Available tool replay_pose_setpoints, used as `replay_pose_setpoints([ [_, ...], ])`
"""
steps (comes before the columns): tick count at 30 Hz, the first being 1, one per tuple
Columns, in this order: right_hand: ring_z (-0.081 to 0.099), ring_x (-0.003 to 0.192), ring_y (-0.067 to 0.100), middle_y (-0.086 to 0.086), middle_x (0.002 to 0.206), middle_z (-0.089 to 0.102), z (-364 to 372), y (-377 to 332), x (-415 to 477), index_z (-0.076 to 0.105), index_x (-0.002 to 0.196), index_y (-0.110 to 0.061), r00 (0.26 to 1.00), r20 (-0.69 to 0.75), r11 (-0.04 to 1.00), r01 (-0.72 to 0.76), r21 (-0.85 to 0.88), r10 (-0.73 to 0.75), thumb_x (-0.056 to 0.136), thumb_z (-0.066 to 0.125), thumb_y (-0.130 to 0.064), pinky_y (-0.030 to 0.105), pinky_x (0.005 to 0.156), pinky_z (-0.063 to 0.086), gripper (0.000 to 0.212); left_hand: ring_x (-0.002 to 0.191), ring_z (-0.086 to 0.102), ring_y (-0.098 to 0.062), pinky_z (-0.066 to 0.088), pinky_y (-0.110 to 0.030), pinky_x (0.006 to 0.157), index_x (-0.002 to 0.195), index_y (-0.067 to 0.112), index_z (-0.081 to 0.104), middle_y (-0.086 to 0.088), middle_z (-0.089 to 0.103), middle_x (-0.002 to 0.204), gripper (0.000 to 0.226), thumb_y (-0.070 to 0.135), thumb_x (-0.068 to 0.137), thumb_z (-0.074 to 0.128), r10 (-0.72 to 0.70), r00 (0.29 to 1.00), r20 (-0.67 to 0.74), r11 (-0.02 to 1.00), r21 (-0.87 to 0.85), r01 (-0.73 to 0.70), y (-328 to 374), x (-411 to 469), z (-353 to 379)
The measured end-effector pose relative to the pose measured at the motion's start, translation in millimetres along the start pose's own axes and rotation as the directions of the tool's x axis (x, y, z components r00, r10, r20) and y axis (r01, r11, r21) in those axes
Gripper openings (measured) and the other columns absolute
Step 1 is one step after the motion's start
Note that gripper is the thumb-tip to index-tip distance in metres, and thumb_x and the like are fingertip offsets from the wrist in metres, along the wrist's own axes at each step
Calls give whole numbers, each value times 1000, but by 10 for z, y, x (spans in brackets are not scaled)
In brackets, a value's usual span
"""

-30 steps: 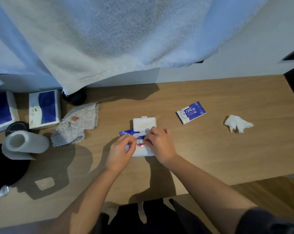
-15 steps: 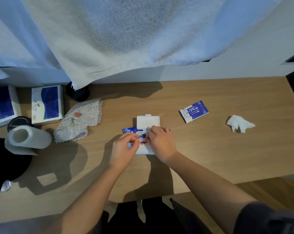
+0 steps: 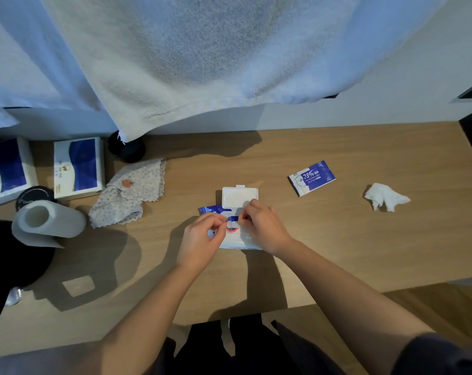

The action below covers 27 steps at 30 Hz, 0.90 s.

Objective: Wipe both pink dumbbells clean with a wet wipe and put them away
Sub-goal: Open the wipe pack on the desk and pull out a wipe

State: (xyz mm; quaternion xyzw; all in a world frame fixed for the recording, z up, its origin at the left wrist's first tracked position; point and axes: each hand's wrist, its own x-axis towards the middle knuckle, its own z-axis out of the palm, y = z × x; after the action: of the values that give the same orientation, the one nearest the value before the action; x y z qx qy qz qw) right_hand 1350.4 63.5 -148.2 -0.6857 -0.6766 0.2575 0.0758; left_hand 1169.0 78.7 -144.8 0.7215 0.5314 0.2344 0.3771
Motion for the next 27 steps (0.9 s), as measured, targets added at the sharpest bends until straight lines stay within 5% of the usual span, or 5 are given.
replay_pose_setpoints([
  [5,57,100,18,1,109,59,-21,-2,-29,68,109,-15,999,-17,999,43,-32,-44,92,65,-29,32,91,39,22,92,59,0,40,1,75,88,10,73,7,70,100,5,11,89,69,-6,1000,14,999,32,6,17,-24,2],
  [12,63,89,25,6,100,63,52,-79,-82,74,100,-12,987,-127,985,78,-155,-99,95,61,-24,29,70,34,18,92,58,1,39,2,76,90,9,74,4,72,100,5,11,89,69,-7,1000,10,999,43,7,10,-38,12],
  [18,59,98,19,2,111,59,3,-111,-63,69,108,-14,996,-79,995,34,-93,-41,101,49,-25,26,71,35,24,104,57,3,39,3,75,96,9,74,6,71,114,10,14,93,66,-5,1000,23,998,61,4,3,-62,10],
  [23,58,93,21,4,106,58,-41,-71,-34,66,103,-11,1000,-13,999,7,40,-7,99,51,-22,33,75,45,19,105,64,-7,52,-21,72,119,15,69,5,71,119,24,20,98,59,-19,997,77,997,72,14,6,-66,-3],
  [27,57,90,20,5,103,58,-55,-22,-38,64,101,-8,999,25,987,-33,160,29,99,50,-20,34,75,46,19,106,65,-10,44,-9,67,124,15,66,6,69,123,28,21,98,58,1,993,122,989,147,-19,49,-79,-24],
])
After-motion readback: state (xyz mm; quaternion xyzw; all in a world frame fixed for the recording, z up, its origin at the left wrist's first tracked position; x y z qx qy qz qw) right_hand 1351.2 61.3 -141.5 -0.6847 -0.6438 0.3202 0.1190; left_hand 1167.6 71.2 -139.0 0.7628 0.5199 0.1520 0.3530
